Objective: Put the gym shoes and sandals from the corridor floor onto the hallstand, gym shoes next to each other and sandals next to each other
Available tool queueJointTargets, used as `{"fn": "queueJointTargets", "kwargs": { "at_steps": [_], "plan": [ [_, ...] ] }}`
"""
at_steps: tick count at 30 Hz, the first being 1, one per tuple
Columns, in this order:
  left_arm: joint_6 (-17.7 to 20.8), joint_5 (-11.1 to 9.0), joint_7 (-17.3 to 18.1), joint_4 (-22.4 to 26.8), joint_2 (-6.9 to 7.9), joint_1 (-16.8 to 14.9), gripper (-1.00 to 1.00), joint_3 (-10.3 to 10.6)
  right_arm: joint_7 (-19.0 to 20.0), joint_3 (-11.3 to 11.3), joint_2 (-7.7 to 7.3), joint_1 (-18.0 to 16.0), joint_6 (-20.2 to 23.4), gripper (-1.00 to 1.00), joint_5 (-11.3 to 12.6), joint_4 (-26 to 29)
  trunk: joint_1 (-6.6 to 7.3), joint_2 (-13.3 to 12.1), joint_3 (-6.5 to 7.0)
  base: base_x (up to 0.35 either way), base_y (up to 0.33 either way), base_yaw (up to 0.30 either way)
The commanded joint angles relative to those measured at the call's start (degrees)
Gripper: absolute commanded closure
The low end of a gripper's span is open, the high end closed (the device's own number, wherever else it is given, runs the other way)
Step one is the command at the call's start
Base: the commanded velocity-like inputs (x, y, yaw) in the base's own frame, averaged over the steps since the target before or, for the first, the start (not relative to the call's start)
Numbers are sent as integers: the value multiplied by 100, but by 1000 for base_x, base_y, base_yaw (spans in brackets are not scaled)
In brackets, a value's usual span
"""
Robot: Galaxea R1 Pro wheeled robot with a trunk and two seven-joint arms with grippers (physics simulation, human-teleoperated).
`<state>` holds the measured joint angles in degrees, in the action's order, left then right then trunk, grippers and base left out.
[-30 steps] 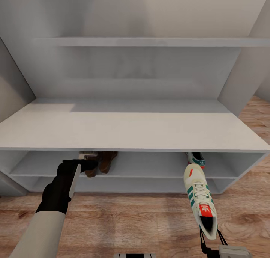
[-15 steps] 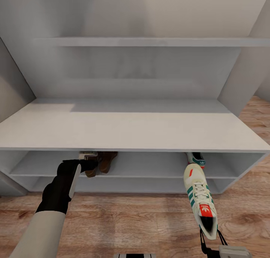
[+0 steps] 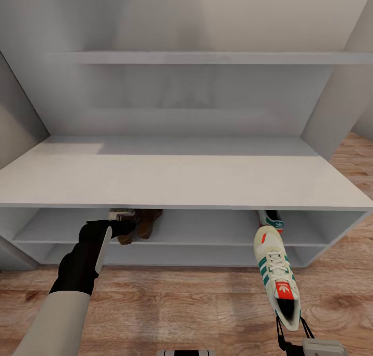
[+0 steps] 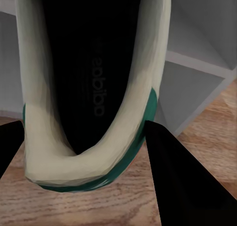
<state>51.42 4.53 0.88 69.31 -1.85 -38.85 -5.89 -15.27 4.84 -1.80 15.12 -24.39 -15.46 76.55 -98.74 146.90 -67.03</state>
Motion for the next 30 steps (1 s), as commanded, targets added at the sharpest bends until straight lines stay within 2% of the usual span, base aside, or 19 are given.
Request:
{"fn": "queueJointTargets", "kwargs": {
  "at_steps": [1,30],
  "plan": [
    [0,0,0,0,0,0,-100,0,0,0,0,0,-2,100,8,0,0,0,0,0,0,0],
    [4,2,0,29,3,0,-100,-3,-1,1,-1,0,-4,100,6,0,0,0,0,0,0,0]
  ]
}}
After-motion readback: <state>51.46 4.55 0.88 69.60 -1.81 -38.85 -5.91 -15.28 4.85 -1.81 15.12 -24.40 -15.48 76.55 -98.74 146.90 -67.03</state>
